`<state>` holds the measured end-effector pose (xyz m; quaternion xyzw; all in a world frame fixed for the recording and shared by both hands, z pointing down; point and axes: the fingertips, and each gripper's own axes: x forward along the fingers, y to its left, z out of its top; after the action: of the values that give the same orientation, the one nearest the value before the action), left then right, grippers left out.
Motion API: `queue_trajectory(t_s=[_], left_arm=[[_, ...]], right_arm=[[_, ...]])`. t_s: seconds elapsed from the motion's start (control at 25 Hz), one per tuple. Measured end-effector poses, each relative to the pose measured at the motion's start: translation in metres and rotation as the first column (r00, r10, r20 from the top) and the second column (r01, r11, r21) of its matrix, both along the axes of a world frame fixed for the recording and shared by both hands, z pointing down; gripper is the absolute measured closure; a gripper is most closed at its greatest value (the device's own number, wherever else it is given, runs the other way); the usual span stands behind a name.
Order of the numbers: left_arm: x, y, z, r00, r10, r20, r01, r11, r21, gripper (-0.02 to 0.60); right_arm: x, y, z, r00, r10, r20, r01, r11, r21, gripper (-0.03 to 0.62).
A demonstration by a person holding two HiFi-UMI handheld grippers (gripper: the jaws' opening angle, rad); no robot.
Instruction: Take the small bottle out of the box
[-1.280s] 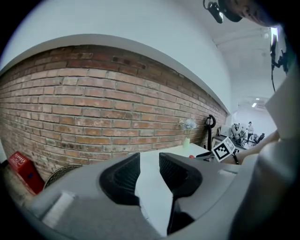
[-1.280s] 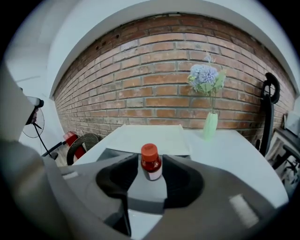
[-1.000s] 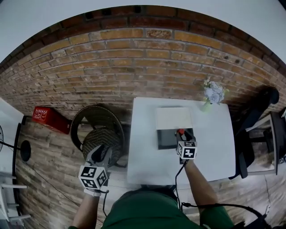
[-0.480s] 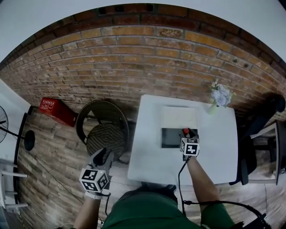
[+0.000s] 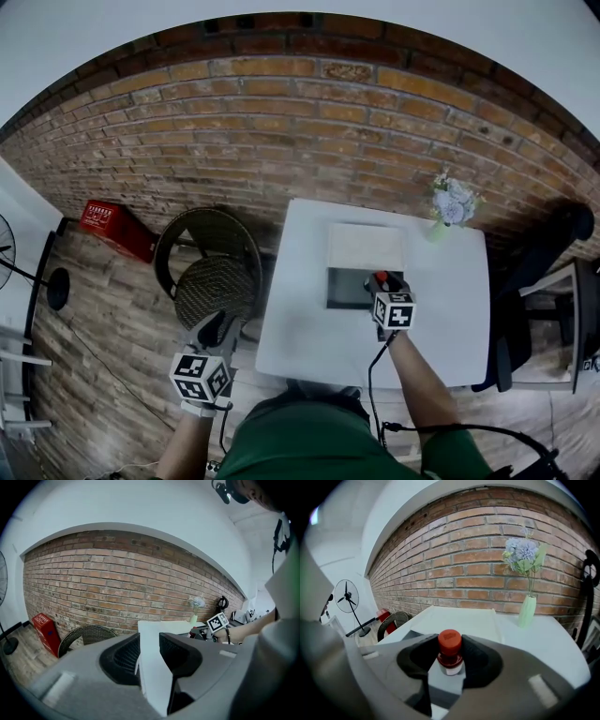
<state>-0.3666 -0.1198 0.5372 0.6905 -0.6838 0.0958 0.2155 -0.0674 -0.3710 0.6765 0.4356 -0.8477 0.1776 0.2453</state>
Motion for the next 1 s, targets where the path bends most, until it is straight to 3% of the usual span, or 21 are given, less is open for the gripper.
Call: queue_trajectory(t_s=[0.32, 1.0], left_arm=[[0.042, -0.018, -0.001, 0.998, 0.067, 0.015, -0.067, 0.998, 0.017, 0.446], [0.103, -0.054, -0.001, 0.974, 0.224, -0.025, -0.223, 0.974, 0.04, 0.446]], right_arm=[[0.018, 0.017, -0.024, 0.998, -0.036, 0.049, 0.036, 0.999, -0.007, 0.442], [0.048, 0.059, -0.08, 0.986, 0.005, 0.17, -0.004, 1.0, -0.007, 0.443]])
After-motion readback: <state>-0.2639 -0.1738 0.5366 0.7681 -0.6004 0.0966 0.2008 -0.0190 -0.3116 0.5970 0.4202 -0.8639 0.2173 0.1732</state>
